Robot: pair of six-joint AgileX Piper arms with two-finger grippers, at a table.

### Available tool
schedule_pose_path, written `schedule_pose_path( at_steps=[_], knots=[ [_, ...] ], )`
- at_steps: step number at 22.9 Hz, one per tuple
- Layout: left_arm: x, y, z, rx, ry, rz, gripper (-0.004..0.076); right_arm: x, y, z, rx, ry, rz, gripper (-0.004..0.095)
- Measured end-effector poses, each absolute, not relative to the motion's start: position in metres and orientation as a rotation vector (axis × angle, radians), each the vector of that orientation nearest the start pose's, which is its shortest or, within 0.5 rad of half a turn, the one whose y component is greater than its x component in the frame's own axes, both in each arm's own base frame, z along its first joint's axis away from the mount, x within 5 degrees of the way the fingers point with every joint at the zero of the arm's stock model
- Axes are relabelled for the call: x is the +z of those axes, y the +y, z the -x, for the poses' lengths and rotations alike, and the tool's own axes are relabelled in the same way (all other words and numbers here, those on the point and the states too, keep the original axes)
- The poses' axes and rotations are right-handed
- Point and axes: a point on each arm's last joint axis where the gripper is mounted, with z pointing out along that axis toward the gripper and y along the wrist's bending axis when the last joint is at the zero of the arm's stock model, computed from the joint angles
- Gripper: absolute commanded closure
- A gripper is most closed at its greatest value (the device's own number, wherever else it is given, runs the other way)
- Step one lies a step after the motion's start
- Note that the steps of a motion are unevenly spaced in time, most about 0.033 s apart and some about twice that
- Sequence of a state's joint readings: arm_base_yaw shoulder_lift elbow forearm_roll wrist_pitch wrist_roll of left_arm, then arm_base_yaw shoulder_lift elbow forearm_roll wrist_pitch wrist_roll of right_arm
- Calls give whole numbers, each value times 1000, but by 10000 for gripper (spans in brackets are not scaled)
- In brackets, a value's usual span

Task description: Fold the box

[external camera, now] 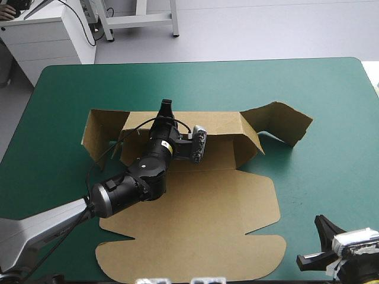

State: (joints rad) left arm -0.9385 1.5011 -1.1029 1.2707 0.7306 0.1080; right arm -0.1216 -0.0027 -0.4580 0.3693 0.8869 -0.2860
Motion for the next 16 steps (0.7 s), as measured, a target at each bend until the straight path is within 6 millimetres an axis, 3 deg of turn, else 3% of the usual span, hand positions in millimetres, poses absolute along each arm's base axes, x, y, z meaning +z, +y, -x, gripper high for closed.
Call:
schedule_pose_path(
  at_steps=[5,10,12,16],
  knots=[
    [314,-228,-239,946,1275,-1691,732,310,20,-31,148,1955,107,922],
    [316,-226,-242,943,1269,-1667,732,365,15,-72,129,1985,132,922],
    [316,-220,-249,950,1284,-1654,732,391,11,-110,127,2024,159,922],
    [316,-214,-254,962,1305,-1643,732,413,7,-175,175,2077,211,922]
  ],
)
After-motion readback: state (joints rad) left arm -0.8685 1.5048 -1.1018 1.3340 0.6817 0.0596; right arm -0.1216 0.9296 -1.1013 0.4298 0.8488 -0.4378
